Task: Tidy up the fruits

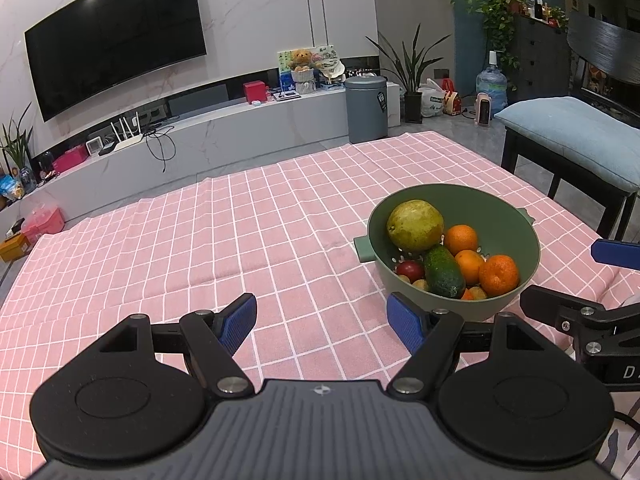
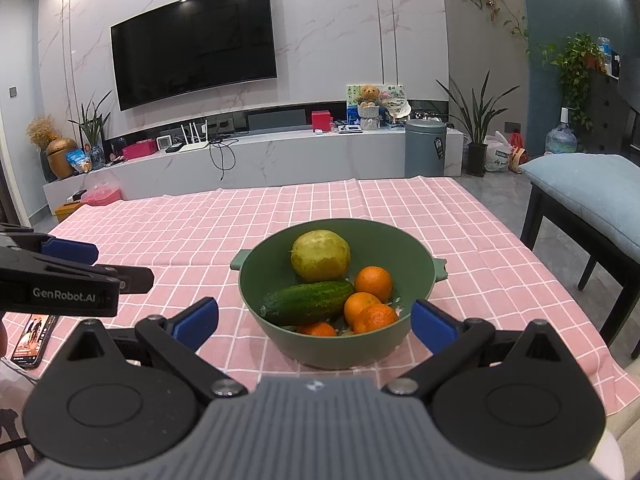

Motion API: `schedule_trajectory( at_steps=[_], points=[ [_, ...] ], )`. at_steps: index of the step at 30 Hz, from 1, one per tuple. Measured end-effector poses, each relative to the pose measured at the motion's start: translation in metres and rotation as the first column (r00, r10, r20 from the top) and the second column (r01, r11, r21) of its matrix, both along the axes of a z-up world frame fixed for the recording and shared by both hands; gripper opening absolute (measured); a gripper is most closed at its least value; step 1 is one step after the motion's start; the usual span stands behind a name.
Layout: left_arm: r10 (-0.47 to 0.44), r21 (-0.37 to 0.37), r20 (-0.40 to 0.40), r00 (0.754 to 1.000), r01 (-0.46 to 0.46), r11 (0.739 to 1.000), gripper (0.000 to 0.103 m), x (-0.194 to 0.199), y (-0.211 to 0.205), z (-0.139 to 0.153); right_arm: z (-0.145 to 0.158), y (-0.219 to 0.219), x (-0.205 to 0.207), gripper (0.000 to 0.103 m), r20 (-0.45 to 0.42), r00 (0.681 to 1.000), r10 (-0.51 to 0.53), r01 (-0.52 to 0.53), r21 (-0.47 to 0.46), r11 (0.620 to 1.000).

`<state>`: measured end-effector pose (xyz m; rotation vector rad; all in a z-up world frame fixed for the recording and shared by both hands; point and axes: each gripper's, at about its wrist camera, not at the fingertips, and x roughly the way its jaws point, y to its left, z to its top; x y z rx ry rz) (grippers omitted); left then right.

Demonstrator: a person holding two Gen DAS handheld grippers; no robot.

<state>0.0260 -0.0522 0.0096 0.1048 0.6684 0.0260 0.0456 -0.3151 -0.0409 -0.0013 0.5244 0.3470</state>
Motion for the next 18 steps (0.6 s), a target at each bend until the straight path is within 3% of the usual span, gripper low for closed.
schedule_trajectory(
  at_steps=[18],
  points=[
    [0.006,-0.003,-0.004,1.0,-0.006,1.0,0.087,0.0013,0.0036,0.0008,-0.001,-0.0001,0.0003,0.098,0.002,1.0,0.007,-0.007,-0.002,1.0]
  ],
)
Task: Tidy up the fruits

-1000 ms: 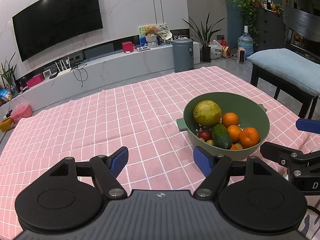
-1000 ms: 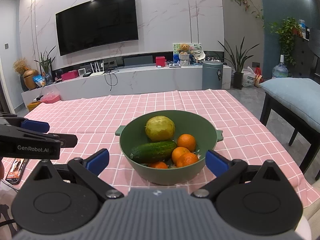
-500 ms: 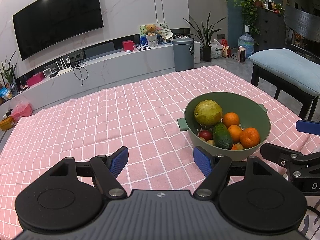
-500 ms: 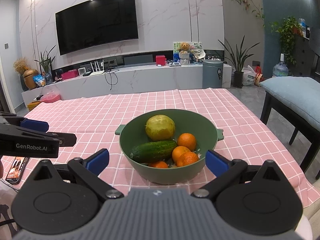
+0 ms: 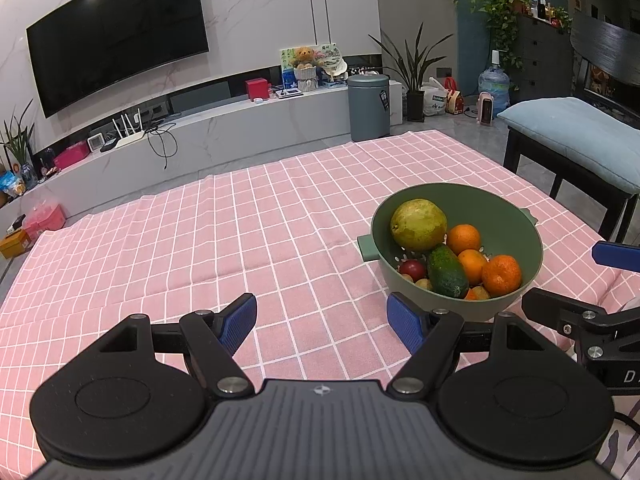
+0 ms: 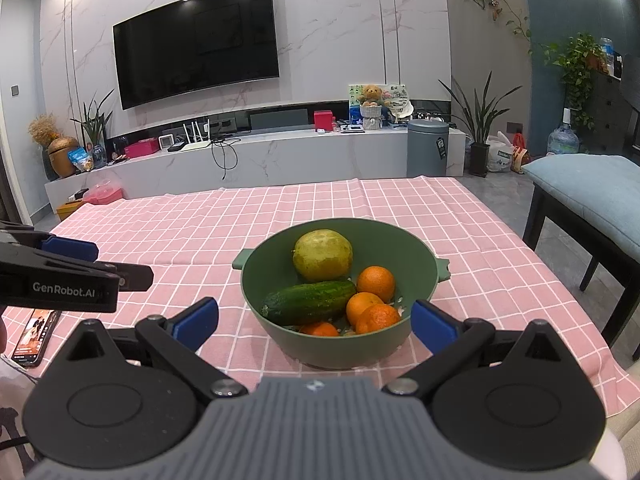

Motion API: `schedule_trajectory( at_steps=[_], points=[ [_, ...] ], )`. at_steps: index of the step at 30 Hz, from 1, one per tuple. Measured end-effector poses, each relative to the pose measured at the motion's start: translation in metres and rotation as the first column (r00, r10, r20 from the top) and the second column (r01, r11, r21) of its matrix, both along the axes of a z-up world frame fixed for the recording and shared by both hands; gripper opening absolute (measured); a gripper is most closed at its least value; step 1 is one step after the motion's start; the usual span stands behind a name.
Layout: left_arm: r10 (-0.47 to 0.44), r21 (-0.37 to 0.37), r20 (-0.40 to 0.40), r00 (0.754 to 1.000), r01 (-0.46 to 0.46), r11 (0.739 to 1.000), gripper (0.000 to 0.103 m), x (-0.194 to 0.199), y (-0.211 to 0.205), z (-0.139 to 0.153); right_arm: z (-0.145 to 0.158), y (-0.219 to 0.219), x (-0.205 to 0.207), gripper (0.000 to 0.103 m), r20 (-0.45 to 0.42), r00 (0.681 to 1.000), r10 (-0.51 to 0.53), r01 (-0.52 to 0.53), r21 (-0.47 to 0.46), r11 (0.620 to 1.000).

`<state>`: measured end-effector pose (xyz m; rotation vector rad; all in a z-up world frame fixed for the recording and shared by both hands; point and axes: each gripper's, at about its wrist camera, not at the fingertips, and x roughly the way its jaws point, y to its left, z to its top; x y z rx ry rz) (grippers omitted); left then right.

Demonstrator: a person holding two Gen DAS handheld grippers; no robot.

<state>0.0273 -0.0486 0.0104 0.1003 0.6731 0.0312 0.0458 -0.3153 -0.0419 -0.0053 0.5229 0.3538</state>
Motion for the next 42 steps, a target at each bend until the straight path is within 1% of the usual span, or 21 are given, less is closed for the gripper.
schedule_trajectory(
  at_steps=[42],
  points=[
    [0.01,0.004,-0.011,1.0,-0.01,1.0,0.087,-0.0028,0.0016,-0.0035,-0.0004,0.0001,0.0002,0.098,-0.001,1.0,0.003,-0.003,-0.005,1.0]
  ],
)
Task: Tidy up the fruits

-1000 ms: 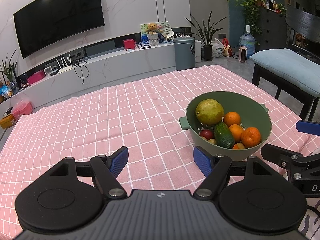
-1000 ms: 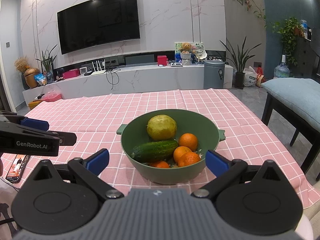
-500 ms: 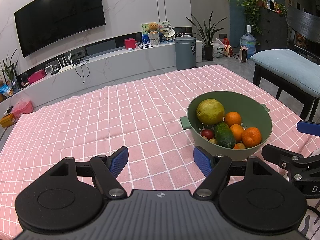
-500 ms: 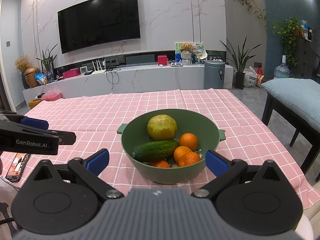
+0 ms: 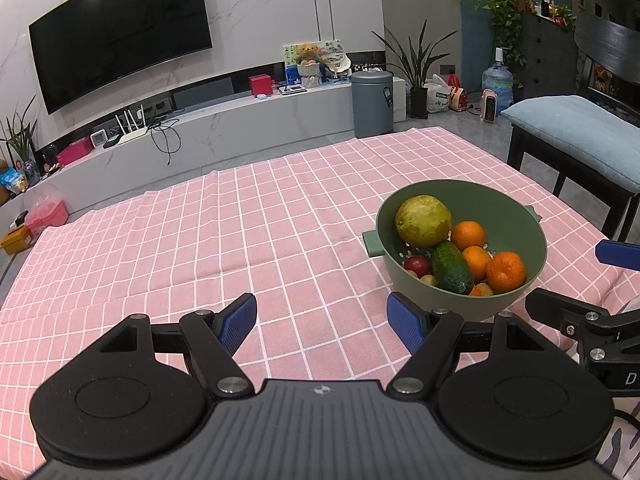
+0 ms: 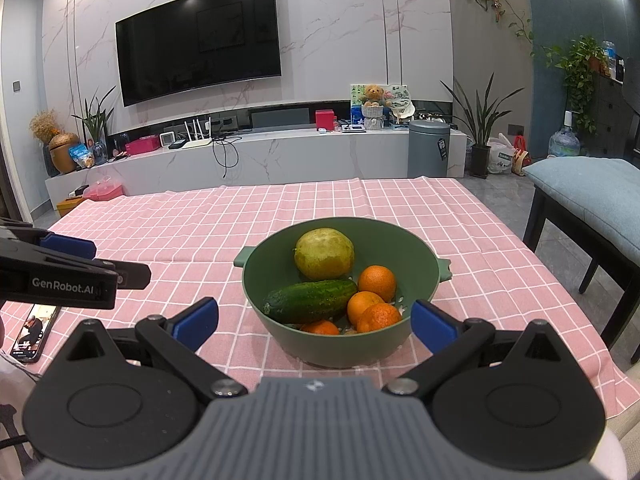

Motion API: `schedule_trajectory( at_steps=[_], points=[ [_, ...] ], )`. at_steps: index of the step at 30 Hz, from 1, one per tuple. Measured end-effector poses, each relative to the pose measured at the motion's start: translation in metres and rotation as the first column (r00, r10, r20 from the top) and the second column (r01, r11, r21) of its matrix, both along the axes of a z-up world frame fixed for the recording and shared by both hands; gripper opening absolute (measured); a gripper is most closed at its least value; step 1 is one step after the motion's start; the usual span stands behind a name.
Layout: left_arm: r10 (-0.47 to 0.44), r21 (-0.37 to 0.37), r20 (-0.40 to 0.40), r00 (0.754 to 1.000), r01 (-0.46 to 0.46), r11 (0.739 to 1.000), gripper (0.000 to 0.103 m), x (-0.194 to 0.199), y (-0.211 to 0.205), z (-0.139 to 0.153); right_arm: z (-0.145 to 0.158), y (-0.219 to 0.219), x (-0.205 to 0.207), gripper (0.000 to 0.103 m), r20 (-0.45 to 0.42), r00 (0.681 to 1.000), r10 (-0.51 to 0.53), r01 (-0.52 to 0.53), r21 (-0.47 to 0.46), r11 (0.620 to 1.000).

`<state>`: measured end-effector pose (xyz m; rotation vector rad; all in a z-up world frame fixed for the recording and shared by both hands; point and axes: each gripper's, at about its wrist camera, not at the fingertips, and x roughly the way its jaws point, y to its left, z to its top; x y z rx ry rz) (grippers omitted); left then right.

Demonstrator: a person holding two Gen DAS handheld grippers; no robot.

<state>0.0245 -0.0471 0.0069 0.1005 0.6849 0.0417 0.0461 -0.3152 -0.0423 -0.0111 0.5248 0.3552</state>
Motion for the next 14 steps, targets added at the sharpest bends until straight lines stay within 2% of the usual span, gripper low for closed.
schedule_trajectory(
  at_steps=[14],
  points=[
    [0.018,-0.016,-0.016,1.0,-0.018,1.0,0.087,0.0024,0.0022,-0.0006,-0.0017,-0.0012,0.0016,0.098,-0.005,1.0,0.003,-0.003,-0.006,1.0]
  ],
)
